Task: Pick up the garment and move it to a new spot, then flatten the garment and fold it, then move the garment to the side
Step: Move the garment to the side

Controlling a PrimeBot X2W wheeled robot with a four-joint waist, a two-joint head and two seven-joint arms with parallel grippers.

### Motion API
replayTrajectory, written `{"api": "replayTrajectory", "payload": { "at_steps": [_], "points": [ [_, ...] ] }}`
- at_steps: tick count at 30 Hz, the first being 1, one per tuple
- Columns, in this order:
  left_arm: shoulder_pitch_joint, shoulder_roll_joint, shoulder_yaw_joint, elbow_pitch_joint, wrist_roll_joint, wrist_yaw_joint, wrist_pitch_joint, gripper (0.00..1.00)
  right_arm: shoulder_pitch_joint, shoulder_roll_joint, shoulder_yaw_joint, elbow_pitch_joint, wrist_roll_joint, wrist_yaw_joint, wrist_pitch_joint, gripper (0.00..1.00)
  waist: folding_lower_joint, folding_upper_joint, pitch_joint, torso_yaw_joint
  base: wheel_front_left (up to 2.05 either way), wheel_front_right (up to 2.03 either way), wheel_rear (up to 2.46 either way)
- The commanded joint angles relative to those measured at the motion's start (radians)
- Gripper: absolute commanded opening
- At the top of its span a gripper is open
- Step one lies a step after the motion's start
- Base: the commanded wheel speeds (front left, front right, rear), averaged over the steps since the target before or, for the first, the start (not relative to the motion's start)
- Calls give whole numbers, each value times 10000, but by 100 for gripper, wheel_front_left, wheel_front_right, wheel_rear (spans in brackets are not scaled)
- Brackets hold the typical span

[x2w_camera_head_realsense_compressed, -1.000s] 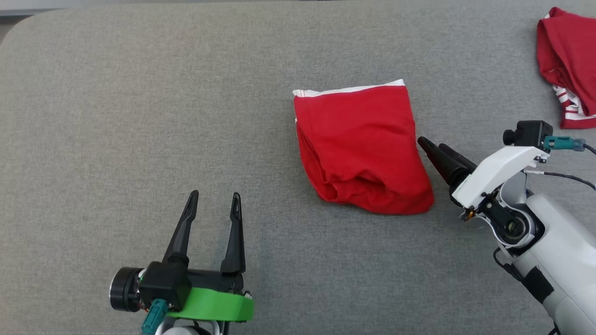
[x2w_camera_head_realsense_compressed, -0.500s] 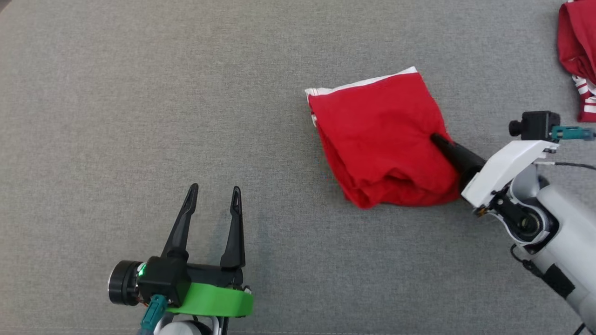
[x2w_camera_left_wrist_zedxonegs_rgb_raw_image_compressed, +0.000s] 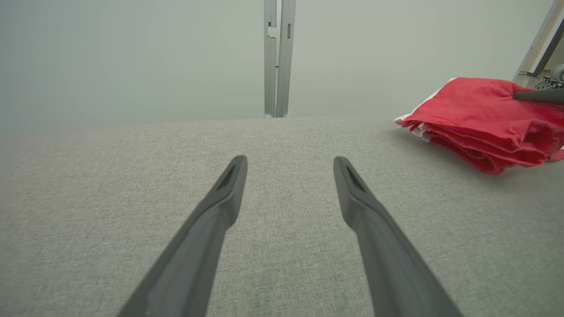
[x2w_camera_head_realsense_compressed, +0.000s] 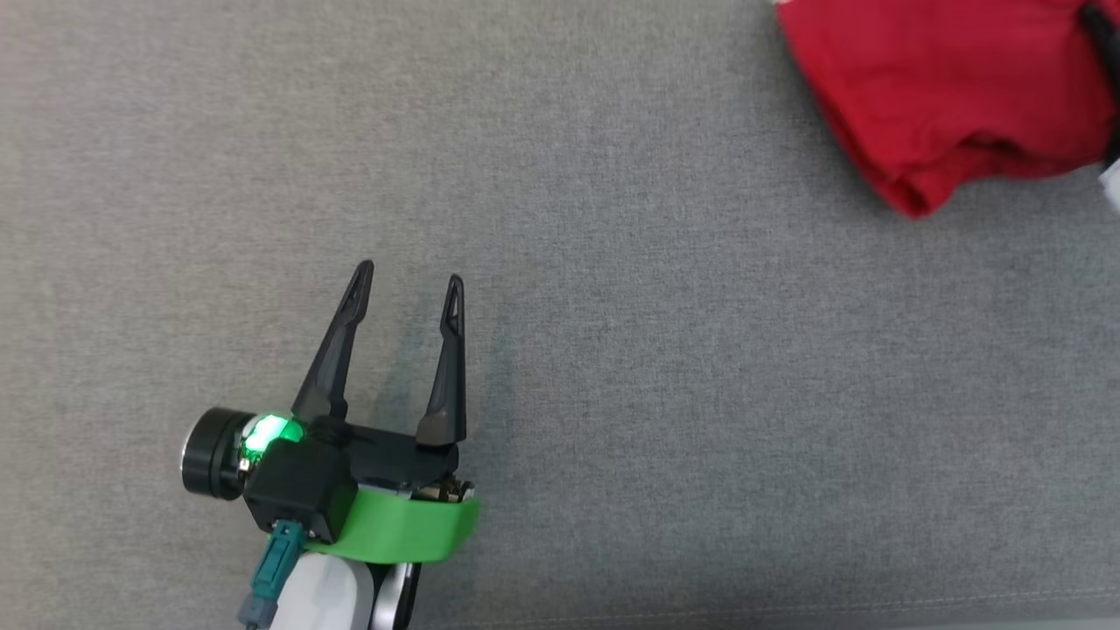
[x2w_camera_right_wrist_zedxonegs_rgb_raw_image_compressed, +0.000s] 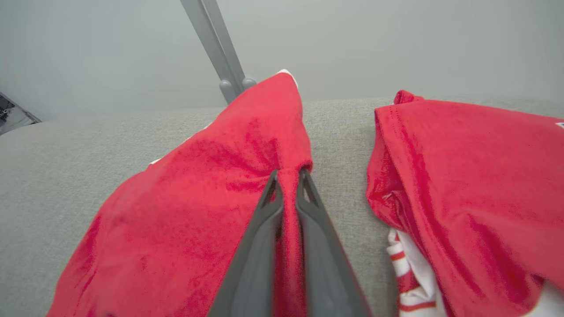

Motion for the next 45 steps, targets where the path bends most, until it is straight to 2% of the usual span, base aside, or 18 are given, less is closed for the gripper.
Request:
{"api": "replayTrajectory", "payload": {
  "at_steps": [1, 10, 17, 23, 26, 27, 28, 29, 30, 34, 36, 40, 45],
  "points": [
    [-301, 28, 20, -119, 113, -92, 2, 100, -298, -252, -77, 65, -241, -7, -154, 0, 0, -1, 878, -406, 0, 0, 0],
    [-760, 30, -3, -468, 424, -374, 4, 100, -1168, -1646, -705, 274, -856, -7, -314, 0, 0, -1, 1945, -516, 0, 0, 0],
    [-918, 30, 59, -497, 562, -538, 2, 100, -844, -2633, -1384, 614, -899, -10, -340, 0, 0, -1, 2289, -425, 0, 0, 0],
    [-992, 30, 153, -465, 712, -675, 2, 100, -483, -2848, -1710, 1087, -1260, -11, -637, 0, 0, -1, 2449, -450, 0, 0, 0],
    [-1067, 30, 161, -455, 793, -737, 4, 100, -544, -2660, -1908, 1459, -1591, -13, -959, 4, 0, -1, 2505, -459, 0, 0, 0],
    [-1080, 30, 166, -459, 802, -757, 4, 100, -600, -2588, -1967, 1614, -1800, -13, -1069, 13, 0, -1, 2513, -455, 0, 0, 0],
    [-1101, 30, 175, -461, 829, -780, 4, 100, -656, -2495, -2058, 1800, -1997, -13, -1176, 12, 0, -1, 2515, -450, 0, 0, 0],
    [-1120, 30, 189, -462, 853, -794, 4, 100, -701, -2403, -2159, 2005, -2117, -13, -1256, 29, 0, -1, 2508, -444, 0, 0, 0],
    [-1132, 30, 203, -460, 868, -796, 4, 100, -767, -2319, -2282, 2217, -2288, -13, -1344, 100, 0, -1, 2495, -439, 0, 0, 0],
    [-1106, 30, 248, -408, 907, -808, 2, 100, -1182, -1813, -2716, 3070, -3788, -11, -1697, 100, 0, -1, 2307, -439, 0, 0, 0],
    [-1073, 30, 253, -415, 913, -796, 2, 100, -1413, -1324, -3105, 3333, -4730, -11, -1793, 100, 0, -1, 2132, -455, 0, 0, 0],
    [-961, 30, 248, -418, 841, -705, 2, 100, -1178, -139, -4191, 2764, -6334, -11, -1803, 100, 0, -1, 1652, -498, 0, 0, 0],
    [-692, 30, 184, -334, 670, -579, 2, 100, -56, 1464, -4997, 2027, -7369, -13, -1808, 100, 0, -1, 832, -458, 0, 0, 0]
  ]
}}
